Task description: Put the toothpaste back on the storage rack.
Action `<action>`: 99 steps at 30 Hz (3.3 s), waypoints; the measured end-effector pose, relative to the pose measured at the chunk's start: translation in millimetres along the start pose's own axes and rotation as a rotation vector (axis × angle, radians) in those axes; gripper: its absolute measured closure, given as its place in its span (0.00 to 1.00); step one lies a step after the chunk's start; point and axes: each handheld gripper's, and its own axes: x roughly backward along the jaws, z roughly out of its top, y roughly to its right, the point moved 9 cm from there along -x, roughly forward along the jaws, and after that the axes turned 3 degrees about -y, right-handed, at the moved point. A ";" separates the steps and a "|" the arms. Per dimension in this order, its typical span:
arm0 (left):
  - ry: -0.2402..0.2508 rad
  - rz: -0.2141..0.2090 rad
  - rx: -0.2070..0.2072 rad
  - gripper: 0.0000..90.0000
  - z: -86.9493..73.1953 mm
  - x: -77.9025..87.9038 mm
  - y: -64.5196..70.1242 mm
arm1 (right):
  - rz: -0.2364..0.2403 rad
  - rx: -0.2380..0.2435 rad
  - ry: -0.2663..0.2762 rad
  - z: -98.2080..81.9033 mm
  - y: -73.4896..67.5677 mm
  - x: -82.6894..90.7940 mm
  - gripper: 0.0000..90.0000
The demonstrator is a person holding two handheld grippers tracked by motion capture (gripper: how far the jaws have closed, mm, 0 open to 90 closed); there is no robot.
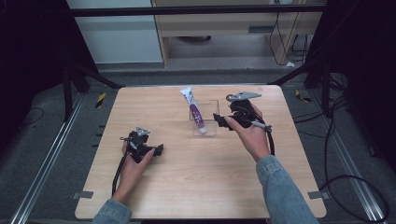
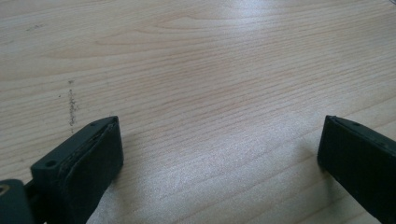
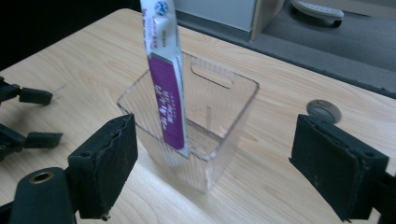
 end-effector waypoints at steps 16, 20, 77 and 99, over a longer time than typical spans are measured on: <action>-0.002 0.001 -0.002 0.00 -0.1 0.0 -0.1 | -0.041 -0.021 -0.017 -32.2 26.2 14.7 0.14; -0.001 0.001 -0.003 0.00 -0.1 0.0 -0.1 | -0.059 -0.007 -0.027 -40.3 30.8 14.2 0.16; -0.002 0.003 -0.003 0.00 -0.1 0.1 -0.1 | -0.140 -0.105 -0.131 -158.5 87.9 -21.0 0.13; -0.002 0.003 -0.004 0.00 -0.3 0.3 0.2 | -0.258 -0.174 -0.195 -163.5 102.2 -31.6 0.00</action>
